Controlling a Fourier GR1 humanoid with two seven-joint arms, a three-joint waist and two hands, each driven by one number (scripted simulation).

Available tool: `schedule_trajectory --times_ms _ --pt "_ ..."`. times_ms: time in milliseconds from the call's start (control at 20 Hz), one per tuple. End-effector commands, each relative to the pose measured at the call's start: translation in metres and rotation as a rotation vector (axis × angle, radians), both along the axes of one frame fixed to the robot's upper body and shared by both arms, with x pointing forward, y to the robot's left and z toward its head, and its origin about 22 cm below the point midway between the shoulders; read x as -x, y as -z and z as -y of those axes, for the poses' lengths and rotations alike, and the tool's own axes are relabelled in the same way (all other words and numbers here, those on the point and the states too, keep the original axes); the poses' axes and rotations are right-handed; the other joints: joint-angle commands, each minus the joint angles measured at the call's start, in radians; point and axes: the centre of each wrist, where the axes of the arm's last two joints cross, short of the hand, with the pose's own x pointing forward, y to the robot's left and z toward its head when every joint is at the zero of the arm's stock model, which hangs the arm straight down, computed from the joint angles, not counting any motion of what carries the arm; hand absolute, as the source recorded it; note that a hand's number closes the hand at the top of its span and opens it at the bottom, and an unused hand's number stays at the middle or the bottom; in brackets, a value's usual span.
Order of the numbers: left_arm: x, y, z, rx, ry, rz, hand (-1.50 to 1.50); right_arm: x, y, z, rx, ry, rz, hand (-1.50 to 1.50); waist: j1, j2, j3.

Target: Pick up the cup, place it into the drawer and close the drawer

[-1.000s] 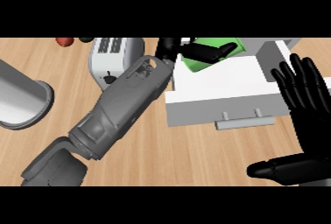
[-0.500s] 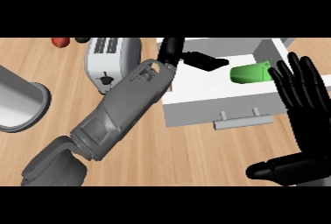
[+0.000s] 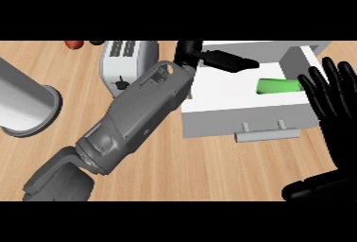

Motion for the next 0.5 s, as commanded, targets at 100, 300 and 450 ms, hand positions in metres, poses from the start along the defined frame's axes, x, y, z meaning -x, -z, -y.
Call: schedule_trajectory --times_ms 100,300,450 --pt "-0.001 -0.005 -0.003 0.127 0.035 -0.024 -1.50 0.009 -0.007 0.006 0.012 -0.029 0.010 1.50 0.040 -0.010 -0.001" --pt "0.002 -0.009 -0.017 0.194 0.009 -0.029 -1.50 0.010 -0.019 0.016 0.142 -0.071 0.003 1.50 0.078 -0.020 -0.001" --pt "-0.001 -0.008 -0.049 0.196 -0.038 0.005 -1.50 0.014 -0.010 0.021 0.285 -0.048 0.028 1.50 0.101 -0.026 -0.002"
